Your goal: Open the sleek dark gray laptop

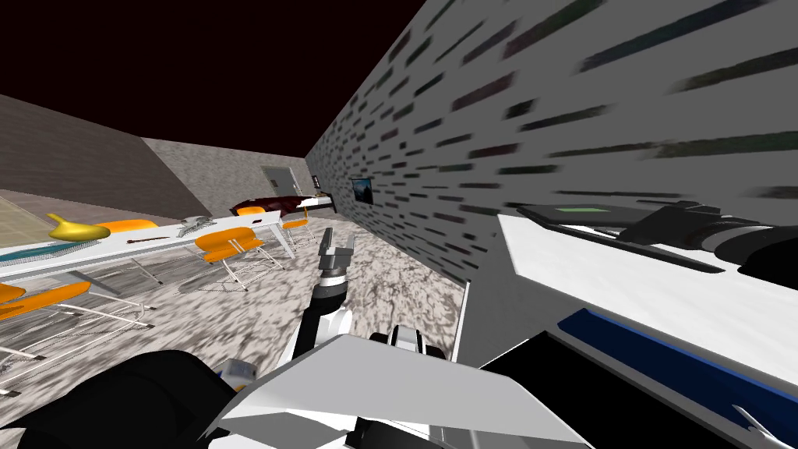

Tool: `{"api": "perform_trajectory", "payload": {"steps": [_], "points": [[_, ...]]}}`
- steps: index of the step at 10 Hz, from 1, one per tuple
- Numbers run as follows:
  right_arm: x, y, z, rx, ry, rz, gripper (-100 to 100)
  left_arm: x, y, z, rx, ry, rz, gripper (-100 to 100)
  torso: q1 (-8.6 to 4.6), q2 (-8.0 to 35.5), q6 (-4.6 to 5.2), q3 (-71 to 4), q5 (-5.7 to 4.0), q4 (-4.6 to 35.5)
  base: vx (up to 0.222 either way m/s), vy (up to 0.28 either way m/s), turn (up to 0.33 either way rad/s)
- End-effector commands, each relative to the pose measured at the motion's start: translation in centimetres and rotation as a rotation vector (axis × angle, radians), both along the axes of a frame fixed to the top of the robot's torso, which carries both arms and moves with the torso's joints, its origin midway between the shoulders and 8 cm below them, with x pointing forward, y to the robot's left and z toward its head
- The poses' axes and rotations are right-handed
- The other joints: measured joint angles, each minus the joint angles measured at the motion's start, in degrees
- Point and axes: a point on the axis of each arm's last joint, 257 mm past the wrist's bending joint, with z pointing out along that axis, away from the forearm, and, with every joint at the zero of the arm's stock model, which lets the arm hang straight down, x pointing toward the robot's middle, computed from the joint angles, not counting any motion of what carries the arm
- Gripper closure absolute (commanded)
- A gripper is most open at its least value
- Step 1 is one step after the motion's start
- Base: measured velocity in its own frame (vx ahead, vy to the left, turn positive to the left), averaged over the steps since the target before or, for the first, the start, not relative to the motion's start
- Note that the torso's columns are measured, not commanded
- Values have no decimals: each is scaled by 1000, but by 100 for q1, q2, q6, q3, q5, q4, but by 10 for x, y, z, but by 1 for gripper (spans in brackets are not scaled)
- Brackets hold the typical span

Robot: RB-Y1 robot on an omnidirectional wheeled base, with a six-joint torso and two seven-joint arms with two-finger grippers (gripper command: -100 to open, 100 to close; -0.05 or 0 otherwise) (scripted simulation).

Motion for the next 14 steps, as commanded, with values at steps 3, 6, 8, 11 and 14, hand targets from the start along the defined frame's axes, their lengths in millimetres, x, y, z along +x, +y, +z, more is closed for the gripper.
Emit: {"api": "perform_trajectory", "payload": {"steps": [3, 6, 8, 11, 14], "points": [[1, -24, 27, -36, -19, -87, -100, 0, 0, 0, 0, 0, 0, 0, -12, 55, -26, 22, 14, 21, -126, 10, 103], [7, -24, 16, -55, 20, -93, -100, 0, 0, 0, 0, 0, 0, 0, 4, 7, 3, 6, 6, 8, -35, 6, -16], [0, -46, 50, -73, -26, -164, -100, 0, 0, 0, 0, 0, 0, 0, -1, 2, -8, 0, -2, -2, -66, 17, 91], [-4, -57, 59, -125, -6, -208, -100, 0, 0, 0, 0, 0, 0, 0, -5, 50, 13, 36, 2, 23, -108, 10, 36], [-4, -60, 40, -129, 36, -213, -100, 0, 0, 0, 0, 0, 0, 0, -3, 5, -2, 2, -1, 1, 11, 3, 1]]}}
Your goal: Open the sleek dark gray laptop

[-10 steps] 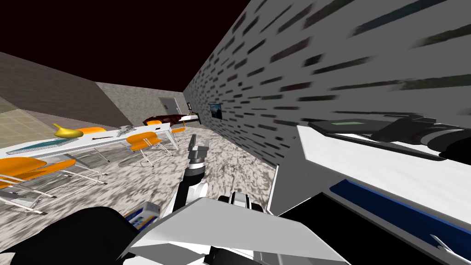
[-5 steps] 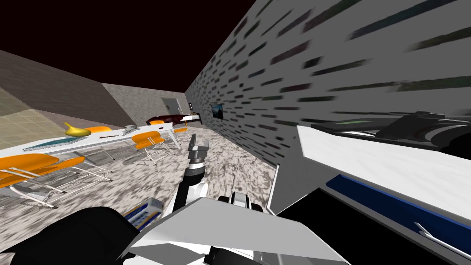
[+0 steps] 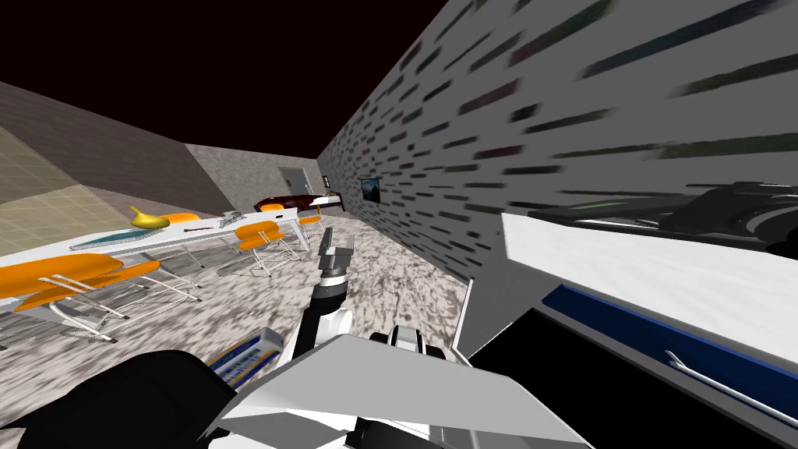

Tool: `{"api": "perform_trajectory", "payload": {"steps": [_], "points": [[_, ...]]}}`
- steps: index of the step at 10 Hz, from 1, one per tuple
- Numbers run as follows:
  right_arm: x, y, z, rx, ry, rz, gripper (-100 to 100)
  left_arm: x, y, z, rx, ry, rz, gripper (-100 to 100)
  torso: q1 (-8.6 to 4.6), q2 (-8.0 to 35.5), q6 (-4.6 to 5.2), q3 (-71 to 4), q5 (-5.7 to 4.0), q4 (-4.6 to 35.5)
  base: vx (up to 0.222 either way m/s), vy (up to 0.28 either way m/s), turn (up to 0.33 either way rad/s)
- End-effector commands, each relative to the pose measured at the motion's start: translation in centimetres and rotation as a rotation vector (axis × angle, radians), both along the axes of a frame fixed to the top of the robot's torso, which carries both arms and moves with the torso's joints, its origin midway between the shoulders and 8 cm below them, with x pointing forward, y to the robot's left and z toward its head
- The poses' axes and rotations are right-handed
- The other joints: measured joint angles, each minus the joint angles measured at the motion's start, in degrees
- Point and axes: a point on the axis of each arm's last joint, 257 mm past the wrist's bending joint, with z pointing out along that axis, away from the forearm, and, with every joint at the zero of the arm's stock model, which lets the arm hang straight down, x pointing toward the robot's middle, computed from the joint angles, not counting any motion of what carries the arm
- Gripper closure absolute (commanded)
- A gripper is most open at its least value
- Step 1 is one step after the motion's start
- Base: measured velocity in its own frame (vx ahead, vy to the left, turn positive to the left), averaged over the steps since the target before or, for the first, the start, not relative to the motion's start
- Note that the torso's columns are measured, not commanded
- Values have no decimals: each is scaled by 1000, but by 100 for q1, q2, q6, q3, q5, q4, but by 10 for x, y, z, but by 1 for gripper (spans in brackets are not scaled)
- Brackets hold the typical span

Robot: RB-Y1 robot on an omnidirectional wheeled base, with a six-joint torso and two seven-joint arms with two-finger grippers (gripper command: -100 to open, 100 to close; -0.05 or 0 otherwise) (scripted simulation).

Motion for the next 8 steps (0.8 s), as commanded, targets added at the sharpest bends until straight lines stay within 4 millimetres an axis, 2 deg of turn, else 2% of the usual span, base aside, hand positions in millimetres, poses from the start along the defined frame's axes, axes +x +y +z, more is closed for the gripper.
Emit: {"api": "perform_trajectory", "payload": {"steps": [1, 2, 3, 5, 8], "points": [[1, -2, -13, 0, 27, -5, -100, 0, 0, 0, 0, 0, 0, 0, -1, 11, 1, 8, -1, 3, 9, 0, 2], [-14, -23, 32, -26, -46, -80, -100, 0, 0, 0, 0, 0, 0, 0, -2, 24, 3, 16, -2, 8, -156, 36, 155], [-21, -32, 45, -47, -54, -111, -100, 0, 0, 0, 0, 0, 0, 0, 13, 74, 1, 44, 6, 23, -229, 24, 141], [-27, -42, 34, -90, 6, -145, -100, 0, 0, 0, 0, 0, 0, 0, 14, 56, 15, 42, 14, 30, -62, 8, -12], [-27, -43, 33, -87, 6, -145, -100, 0, 0, 0, 0, 0, 0, 0, 13, -8, -12, -8, 13, 0, 12, 3, -12]]}}
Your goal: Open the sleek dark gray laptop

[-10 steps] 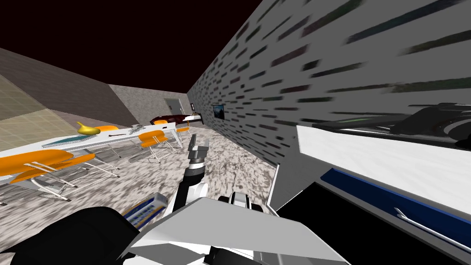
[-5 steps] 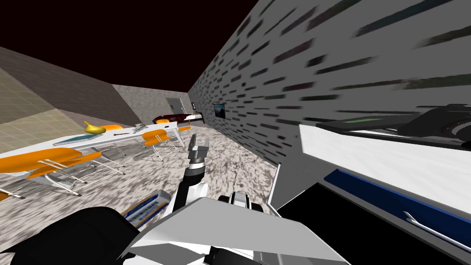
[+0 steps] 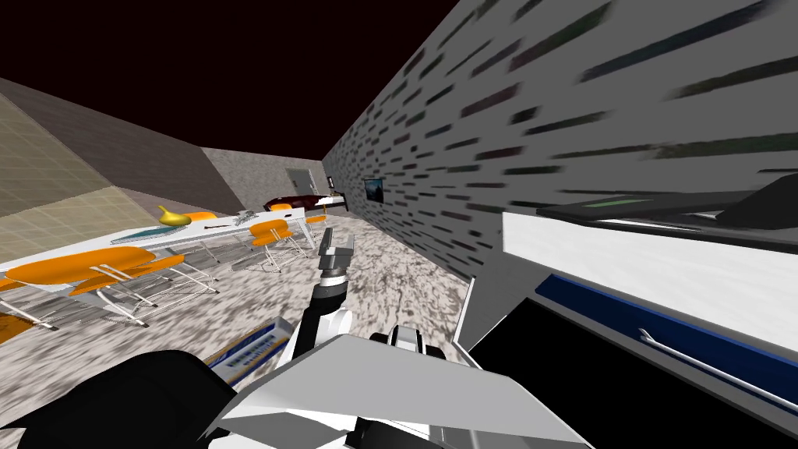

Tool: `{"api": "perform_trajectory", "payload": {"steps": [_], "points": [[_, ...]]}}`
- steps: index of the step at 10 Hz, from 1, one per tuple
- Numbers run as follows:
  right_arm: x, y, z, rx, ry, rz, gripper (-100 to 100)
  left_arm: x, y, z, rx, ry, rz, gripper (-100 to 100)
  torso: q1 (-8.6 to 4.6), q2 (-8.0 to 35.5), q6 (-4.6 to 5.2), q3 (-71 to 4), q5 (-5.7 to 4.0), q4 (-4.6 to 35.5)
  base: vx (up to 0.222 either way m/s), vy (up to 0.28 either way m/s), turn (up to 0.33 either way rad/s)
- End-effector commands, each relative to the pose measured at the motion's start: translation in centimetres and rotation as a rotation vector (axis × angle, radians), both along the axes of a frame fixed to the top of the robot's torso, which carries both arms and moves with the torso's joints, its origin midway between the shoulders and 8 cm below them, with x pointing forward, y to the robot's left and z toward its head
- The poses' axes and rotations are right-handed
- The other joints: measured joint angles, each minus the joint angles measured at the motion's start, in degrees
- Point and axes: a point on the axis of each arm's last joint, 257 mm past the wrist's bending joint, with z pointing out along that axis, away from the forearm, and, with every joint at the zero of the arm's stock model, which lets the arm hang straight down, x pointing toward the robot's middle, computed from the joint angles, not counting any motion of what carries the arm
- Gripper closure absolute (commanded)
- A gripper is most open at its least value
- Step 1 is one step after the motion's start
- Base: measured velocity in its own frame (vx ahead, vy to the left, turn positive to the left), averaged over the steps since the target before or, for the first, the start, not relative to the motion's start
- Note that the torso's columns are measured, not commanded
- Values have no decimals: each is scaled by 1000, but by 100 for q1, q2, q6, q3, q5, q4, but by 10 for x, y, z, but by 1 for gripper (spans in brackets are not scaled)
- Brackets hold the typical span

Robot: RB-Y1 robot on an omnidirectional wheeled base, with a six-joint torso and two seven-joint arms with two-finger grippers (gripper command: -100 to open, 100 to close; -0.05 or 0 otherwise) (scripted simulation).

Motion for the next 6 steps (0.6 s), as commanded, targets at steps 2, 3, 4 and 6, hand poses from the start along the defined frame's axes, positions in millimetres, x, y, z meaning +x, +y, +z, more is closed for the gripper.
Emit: {"api": "perform_trajectory", "payload": {"steps": [2, 3, 4, 6], "points": [[0, 0, -3, 2, 5, 0, 0, 0, 0, 0, 0, 0, 0, 0, 2, 36, 11, 25, 1, 15, 0, 0, 0], [0, 0, -4, 2, 6, 0, 0, 0, 0, 0, 0, 0, 0, 0, 3, 47, 15, 34, 0, 18, 0, 0, 0], [0, 0, -4, 2, 6, 0, 0, 0, 0, 0, 0, 0, 0, 0, -4, 47, 16, 34, -8, 15, 0, 0, 0], [0, 0, -4, 3, 7, 0, 0, 0, 0, 0, 0, 0, 0, 0, -13, 37, 15, 27, -13, 10, 0, 0, 0]]}}
